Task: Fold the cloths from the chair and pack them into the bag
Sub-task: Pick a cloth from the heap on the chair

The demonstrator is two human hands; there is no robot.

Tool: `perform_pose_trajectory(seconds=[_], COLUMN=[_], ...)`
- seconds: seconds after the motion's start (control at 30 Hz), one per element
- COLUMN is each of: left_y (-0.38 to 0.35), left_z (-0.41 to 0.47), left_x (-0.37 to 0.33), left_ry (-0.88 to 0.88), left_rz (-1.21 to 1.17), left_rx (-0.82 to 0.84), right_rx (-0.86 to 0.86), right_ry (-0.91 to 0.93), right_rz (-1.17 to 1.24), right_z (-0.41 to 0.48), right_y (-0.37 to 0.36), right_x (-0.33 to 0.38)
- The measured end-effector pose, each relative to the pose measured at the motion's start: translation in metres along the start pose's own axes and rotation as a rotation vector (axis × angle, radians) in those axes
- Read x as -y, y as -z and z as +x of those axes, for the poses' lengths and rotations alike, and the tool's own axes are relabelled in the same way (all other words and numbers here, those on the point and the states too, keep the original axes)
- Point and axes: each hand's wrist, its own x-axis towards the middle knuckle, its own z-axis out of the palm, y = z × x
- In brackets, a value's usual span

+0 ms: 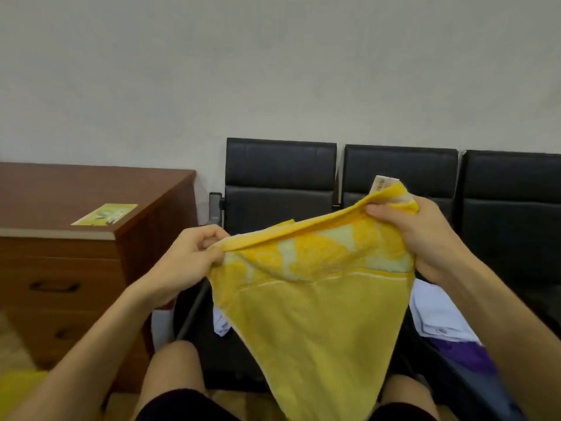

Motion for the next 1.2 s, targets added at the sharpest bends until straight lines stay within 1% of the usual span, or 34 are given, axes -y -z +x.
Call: perform_pose_trajectory(seconds=[0.07,0.1,0.23,0.33,0.43,0.7,0.83,0.97,1.2], left_y=[-0.012,-0.018,-0.041,-0.053,-0.060,-0.071,-0.071,-0.069,-0.072], left_z=[-0.016,-0.021,-0.032,-0.042,-0.049,-0.052,-0.055,-0.062,-0.070], left_x=[0.020,0.028,0.056,0.075,0.090,0.107,0.114,0.120,0.105], left_ry=[0.047,0.067,0.163,0.242,0.270,0.337,0.391,0.413,0.346], left_rz=[-0.171,-0.231,-0.371,-0.459,-0.460,-0.431,-0.476,-0.480,-0.455], left_rx=[-0.046,-0.091,-0.215,-0.278,-0.293,-0.335,-0.283,-0.304,-0.387], right_rx=[-0.019,-0.059,-0.251,-0.279,-0.343,-0.376,-0.360,-0.346,-0.271], right_ry=[-0.097,-0.146,-0.352,-0.435,-0.450,-0.455,-0.485,-0.469,-0.414], right_rz=[0.070,0.102,0.206,0.256,0.204,0.133,0.118,0.093,0.030], right_z=[-0.015,-0.021,-0.046,-0.067,-0.081,-0.082,-0.083,-0.089,-0.106], right_y=[0.000,0.001,0.005,0.004,0.002,0.000,-0.001,-0.012,-0.030], right_x=[-0.025,-0.037,-0.086,-0.115,-0.134,-0.150,-0.154,-0.156,-0.140])
